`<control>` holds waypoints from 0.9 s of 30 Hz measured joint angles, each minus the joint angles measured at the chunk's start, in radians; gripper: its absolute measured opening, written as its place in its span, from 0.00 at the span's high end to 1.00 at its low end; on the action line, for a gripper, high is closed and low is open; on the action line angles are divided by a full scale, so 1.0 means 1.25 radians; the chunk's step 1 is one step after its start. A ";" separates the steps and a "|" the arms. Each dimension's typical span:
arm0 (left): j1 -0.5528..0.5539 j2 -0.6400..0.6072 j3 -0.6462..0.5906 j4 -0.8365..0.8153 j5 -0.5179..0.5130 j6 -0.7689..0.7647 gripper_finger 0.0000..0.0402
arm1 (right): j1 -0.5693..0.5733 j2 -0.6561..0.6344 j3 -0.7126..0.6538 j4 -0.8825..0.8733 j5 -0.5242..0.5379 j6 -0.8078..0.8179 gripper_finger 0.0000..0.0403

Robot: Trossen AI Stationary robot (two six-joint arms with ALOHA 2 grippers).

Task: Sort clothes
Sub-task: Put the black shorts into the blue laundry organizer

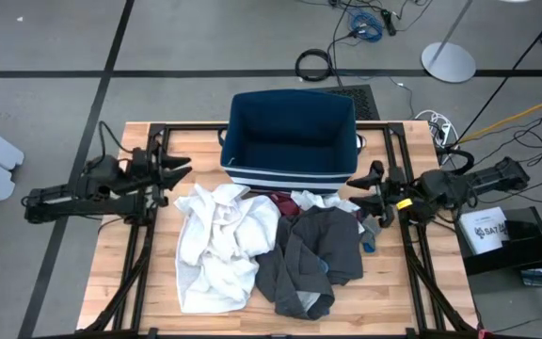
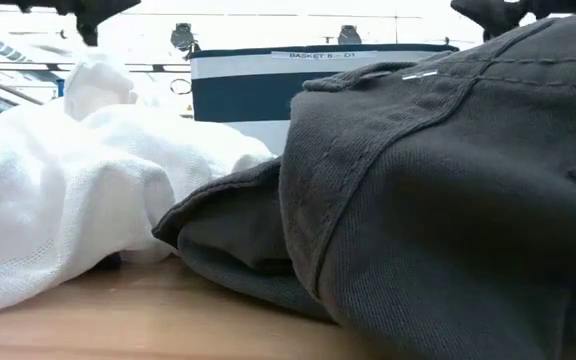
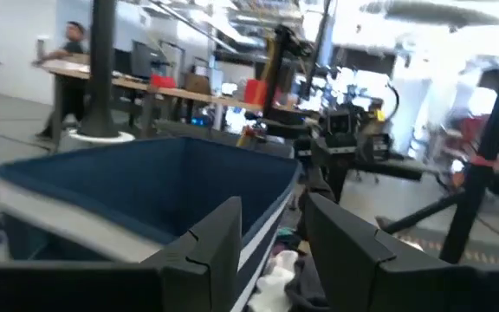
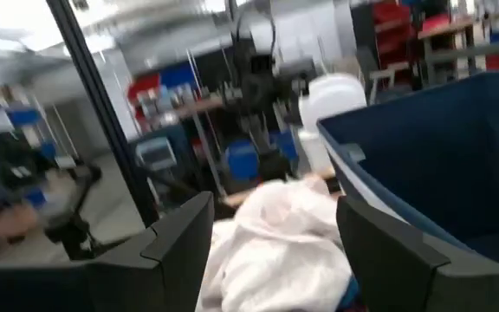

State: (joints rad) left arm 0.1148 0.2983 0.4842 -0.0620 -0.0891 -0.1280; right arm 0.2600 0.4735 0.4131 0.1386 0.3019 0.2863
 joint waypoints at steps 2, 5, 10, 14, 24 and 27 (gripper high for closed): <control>-0.003 0.062 0.044 -0.013 0.033 0.013 0.65 | 0.000 0.065 0.065 -0.038 -0.027 -0.001 0.42; -0.028 0.156 0.126 -0.083 0.061 0.031 0.65 | 0.003 0.169 0.160 -0.103 -0.073 0.000 0.42; -0.108 0.305 0.262 -0.202 0.061 0.075 0.65 | 0.016 0.348 0.289 -0.218 -0.122 0.027 0.42; -0.174 0.397 0.327 -0.293 0.037 0.096 0.65 | 0.047 0.478 0.367 -0.331 -0.124 0.093 0.42; -0.299 0.517 0.329 -0.311 -0.007 0.073 0.65 | 0.101 0.703 0.501 -0.490 -0.186 0.302 0.42; -0.331 0.554 0.329 -0.310 -0.045 0.048 0.65 | 0.116 0.745 0.503 -0.501 -0.195 0.361 0.42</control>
State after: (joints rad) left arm -0.2992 0.9913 0.8951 -0.4500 -0.1456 -0.0681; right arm 0.4048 1.4047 1.0424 -0.4875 0.0577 0.7374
